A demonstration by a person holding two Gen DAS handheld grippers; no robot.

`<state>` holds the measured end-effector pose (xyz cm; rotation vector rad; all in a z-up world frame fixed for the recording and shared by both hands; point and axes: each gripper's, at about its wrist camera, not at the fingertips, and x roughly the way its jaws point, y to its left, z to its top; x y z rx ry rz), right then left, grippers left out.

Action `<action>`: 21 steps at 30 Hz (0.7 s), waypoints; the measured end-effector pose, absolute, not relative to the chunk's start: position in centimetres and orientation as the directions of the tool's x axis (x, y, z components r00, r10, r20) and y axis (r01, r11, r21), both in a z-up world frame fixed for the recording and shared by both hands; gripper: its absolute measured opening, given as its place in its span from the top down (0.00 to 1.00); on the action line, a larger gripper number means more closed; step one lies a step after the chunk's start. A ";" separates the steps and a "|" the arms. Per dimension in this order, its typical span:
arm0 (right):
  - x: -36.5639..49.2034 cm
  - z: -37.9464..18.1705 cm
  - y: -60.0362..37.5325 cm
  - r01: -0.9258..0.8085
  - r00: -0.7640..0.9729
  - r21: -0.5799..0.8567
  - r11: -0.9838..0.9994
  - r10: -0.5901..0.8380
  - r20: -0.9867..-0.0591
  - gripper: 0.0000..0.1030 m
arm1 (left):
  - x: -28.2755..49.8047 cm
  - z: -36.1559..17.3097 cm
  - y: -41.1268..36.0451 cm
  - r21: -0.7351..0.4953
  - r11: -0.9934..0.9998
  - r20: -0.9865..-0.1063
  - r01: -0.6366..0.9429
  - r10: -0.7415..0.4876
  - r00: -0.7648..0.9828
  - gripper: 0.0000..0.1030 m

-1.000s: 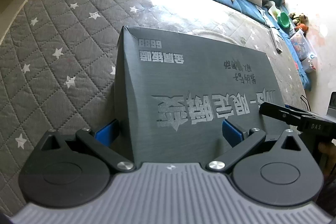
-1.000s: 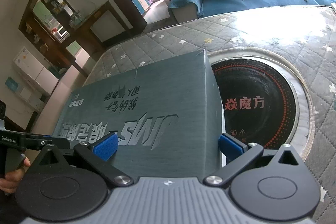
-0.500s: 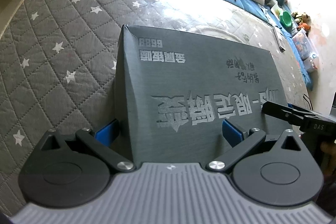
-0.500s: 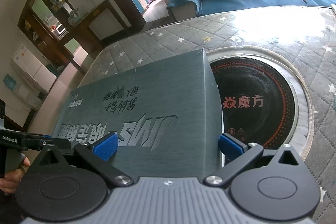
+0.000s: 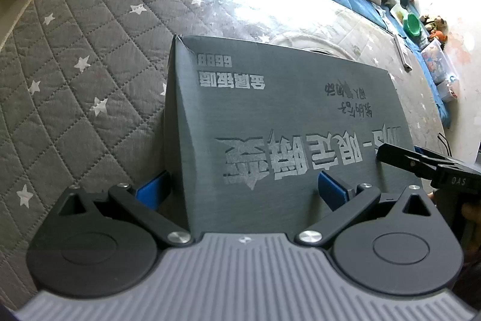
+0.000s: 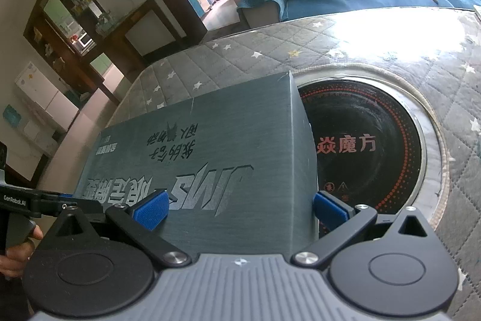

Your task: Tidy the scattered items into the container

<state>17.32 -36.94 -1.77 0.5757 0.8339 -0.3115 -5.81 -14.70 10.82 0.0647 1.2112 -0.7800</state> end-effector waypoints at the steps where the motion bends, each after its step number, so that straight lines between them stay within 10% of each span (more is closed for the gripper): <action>1: 17.3 -1.8 -36.9 0.475 0.639 0.353 0.806 -0.039 -0.768 0.00 | -5.8 10.8 -14.8 -0.352 0.744 -0.855 0.569 -0.503 0.129 0.00; 21: 17.3 -3.1 -37.0 0.480 0.623 0.345 0.806 -0.037 -0.781 0.00 | -6.0 9.9 -15.9 -0.344 0.749 -0.863 0.567 -0.490 0.124 0.00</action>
